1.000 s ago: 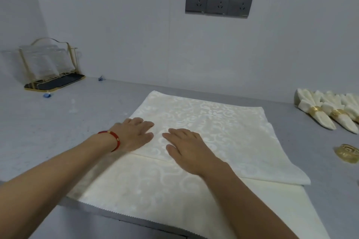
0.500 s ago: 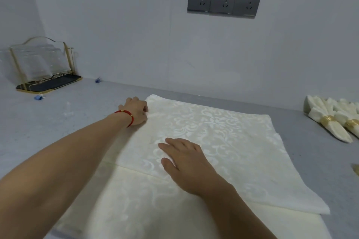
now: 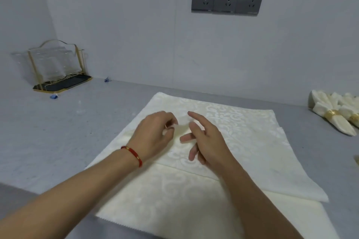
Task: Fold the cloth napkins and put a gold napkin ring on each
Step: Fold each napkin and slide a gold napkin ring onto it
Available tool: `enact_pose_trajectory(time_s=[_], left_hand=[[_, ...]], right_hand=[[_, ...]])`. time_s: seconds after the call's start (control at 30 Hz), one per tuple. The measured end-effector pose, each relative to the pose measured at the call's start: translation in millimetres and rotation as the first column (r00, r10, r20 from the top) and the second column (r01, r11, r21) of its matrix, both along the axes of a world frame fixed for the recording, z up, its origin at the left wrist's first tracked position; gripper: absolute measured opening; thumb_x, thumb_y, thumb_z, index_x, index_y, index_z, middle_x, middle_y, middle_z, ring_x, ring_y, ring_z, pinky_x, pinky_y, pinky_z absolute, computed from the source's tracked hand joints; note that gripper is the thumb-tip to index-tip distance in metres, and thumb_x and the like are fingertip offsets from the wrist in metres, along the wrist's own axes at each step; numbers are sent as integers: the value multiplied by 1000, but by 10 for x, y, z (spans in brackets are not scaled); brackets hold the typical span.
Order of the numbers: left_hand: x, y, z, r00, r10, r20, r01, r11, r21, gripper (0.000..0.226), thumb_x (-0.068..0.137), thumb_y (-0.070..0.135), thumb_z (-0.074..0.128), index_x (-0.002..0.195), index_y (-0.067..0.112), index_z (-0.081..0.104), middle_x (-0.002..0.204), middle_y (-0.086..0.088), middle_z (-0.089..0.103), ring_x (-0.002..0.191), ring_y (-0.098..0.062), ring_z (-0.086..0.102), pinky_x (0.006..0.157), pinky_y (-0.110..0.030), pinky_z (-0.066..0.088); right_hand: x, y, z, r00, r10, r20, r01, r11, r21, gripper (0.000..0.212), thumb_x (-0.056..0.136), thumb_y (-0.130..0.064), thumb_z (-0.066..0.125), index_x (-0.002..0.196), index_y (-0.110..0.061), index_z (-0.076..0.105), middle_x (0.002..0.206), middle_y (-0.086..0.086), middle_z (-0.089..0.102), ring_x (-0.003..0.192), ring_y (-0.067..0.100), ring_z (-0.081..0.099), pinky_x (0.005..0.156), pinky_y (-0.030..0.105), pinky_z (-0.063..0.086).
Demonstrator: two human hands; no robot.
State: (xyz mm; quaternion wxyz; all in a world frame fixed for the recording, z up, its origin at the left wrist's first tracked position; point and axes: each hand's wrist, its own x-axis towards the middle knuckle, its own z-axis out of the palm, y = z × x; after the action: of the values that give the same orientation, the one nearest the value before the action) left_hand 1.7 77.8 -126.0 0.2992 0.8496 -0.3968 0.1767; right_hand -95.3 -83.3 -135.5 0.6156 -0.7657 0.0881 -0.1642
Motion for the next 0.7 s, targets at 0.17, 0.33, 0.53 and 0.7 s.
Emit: enact_pose_trajectory(time_s=[0.17, 0.33, 0.53, 0.7], left_hand=[[-461, -71, -154, 1000, -8, 21, 7, 997, 78, 14, 84, 20, 61, 96, 26, 64, 93, 8, 61, 94, -21, 54, 81, -40, 46], [-684, 30, -379, 997, 62, 39, -67, 988, 138, 45, 98, 53, 33, 124, 28, 60, 134, 7, 54, 128, -17, 45, 106, -39, 36], [-710, 33, -398, 966, 258, -2, -240, 902, 359, 59, 101, 49, 3, 154, 37, 27, 166, 5, 20, 154, -24, 11, 120, -64, 6], [-679, 44, -447, 947, 322, 10, -293, 847, 444, 66, 93, 49, -3, 155, 39, 20, 166, 4, 18, 154, -28, 10, 114, -74, 3]], right_hand=[[-33, -11, 36, 998, -28, -62, 22, 996, -88, 26, 100, -33, 51, 99, -27, 77, 62, 18, 69, 47, 29, 51, 43, 27, 34], [-109, -53, 34, 994, -38, -107, 22, 989, -149, 15, 91, -22, 64, 83, -19, 77, 61, 21, 67, 51, 20, 60, 50, 25, 40], [-88, -89, -32, 987, -124, -102, 88, 949, -301, 13, 91, -27, 65, 82, -22, 73, 57, 7, 65, 48, 19, 61, 52, 32, 49], [-88, -135, -57, 973, -180, -143, 102, 896, -433, 14, 93, -31, 62, 85, -23, 70, 74, -6, 65, 59, 9, 58, 54, 20, 43]])
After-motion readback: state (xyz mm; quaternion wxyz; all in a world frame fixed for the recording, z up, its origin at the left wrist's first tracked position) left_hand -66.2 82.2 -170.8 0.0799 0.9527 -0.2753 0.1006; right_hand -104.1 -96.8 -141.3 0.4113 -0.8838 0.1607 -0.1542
